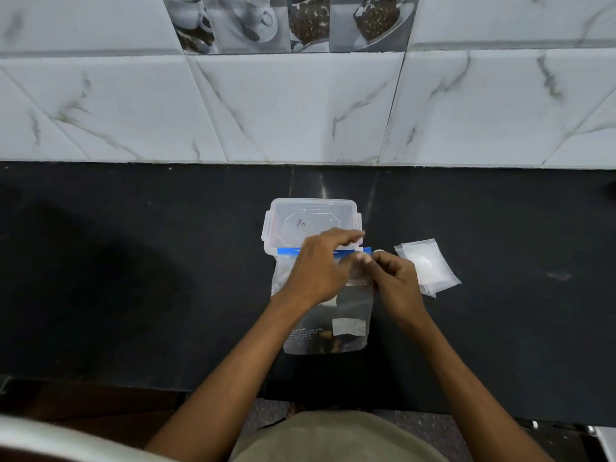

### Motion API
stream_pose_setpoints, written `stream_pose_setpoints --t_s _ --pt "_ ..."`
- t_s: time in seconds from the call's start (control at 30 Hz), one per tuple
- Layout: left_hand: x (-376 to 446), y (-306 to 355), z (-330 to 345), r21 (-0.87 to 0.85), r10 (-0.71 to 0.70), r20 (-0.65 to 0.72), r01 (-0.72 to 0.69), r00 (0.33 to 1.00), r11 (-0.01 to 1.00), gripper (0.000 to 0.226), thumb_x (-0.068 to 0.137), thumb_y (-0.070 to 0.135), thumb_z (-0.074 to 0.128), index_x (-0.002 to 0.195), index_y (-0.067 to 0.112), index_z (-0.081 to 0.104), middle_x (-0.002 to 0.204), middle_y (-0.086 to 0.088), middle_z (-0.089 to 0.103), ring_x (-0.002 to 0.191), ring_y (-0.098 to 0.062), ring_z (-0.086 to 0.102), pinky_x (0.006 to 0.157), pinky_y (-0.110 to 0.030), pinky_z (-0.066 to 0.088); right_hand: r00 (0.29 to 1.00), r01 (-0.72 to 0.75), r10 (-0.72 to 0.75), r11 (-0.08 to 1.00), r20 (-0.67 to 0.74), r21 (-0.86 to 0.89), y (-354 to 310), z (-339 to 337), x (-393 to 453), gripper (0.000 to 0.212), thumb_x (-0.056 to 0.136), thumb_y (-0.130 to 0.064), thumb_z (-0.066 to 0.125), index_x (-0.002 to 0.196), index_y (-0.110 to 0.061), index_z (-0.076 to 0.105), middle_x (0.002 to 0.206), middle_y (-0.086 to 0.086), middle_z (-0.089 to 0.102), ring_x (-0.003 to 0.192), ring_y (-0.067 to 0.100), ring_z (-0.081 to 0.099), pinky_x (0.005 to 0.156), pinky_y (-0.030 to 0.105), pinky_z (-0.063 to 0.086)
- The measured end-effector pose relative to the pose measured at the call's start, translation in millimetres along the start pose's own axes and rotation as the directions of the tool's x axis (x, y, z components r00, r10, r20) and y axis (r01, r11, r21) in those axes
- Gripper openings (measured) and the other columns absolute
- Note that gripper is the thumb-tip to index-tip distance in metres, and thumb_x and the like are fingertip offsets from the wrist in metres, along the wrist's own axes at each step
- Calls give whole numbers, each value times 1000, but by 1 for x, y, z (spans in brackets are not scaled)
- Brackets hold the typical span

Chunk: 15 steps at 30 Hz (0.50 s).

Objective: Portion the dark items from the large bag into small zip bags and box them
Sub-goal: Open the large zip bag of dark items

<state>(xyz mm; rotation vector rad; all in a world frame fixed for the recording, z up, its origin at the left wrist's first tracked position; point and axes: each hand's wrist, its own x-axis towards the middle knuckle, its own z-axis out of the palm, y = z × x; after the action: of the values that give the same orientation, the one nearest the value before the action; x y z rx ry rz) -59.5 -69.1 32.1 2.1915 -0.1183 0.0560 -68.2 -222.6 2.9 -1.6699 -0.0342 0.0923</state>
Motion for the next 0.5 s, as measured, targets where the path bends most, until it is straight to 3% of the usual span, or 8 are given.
stream_pose_setpoints --t_s 0.17,0.3,0.4,0.5 --pt "7 6 11 -54 -3 9 4 1000 999 14 90 15 74 103 16 78 101 3 74 91 -6 67 85 -14 53 996 54 -60 995 -67 -87 6 -7 2 20 99 -27 62 88 -15 75 83 7 73 80 32 68 74 53 57" --pt "9 8 11 -92 -58 40 62 997 994 10 86 8 78 92 15 80 91 4 75 86 -6 69 81 -17 56 983 53 -75 990 -168 -129 8 -10 -1 12 85 -28 71 81 -21 80 75 0 74 73 26 69 69 54 58" --pt "8 10 7 -84 -89 70 95 994 992 9 85 7 78 91 13 80 90 0 76 86 -11 70 81 -22 57 968 70 -106 984 -227 -163 10 -9 -3 10 81 -20 73 83 -21 83 72 -4 75 70 21 71 67 52 59" --pt "7 7 1 -47 -99 108 104 989 993 9 86 6 77 92 12 80 86 2 74 83 -8 69 79 -17 56 951 94 -146 976 -271 -197 11 -6 -6 13 81 -6 75 86 -16 83 74 -6 76 69 17 71 66 49 60"
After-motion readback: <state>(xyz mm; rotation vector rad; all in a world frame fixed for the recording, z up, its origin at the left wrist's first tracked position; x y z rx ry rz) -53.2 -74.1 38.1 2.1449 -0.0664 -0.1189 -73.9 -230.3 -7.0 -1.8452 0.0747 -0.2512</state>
